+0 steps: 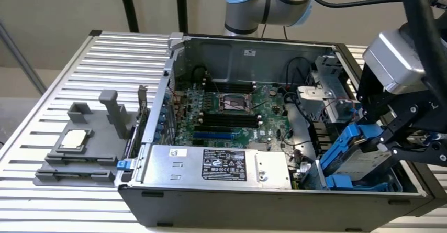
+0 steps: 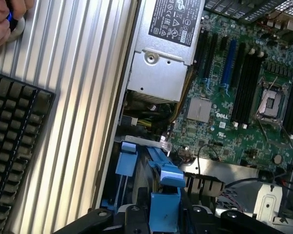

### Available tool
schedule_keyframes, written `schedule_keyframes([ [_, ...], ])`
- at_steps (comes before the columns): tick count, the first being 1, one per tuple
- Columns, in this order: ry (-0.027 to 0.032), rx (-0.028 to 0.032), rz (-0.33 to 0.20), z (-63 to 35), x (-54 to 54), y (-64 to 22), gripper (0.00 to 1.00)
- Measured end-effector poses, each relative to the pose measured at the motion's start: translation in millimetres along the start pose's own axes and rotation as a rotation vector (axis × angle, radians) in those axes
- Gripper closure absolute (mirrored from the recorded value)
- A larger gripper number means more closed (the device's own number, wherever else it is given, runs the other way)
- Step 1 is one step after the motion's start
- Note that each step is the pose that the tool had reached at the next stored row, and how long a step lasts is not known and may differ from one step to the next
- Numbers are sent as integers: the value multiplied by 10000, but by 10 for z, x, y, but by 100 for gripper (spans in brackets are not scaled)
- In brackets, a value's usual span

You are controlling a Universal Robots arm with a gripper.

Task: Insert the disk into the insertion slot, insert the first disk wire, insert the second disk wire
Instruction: 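Insert the disk into the insertion slot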

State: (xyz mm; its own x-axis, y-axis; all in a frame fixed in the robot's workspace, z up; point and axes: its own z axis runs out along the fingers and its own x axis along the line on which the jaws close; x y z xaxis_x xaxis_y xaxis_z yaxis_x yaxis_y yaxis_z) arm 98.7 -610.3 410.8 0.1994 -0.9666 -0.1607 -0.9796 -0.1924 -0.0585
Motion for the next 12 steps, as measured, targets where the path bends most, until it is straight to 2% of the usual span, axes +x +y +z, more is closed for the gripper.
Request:
schedule_keyframes([
  [2, -36, 1, -31, -26, -9, -2, 67],
  [5, -46, 10, -63, -101, -23, -7, 67],
  [12, -47, 20, -73, -383, -70, -24, 67],
])
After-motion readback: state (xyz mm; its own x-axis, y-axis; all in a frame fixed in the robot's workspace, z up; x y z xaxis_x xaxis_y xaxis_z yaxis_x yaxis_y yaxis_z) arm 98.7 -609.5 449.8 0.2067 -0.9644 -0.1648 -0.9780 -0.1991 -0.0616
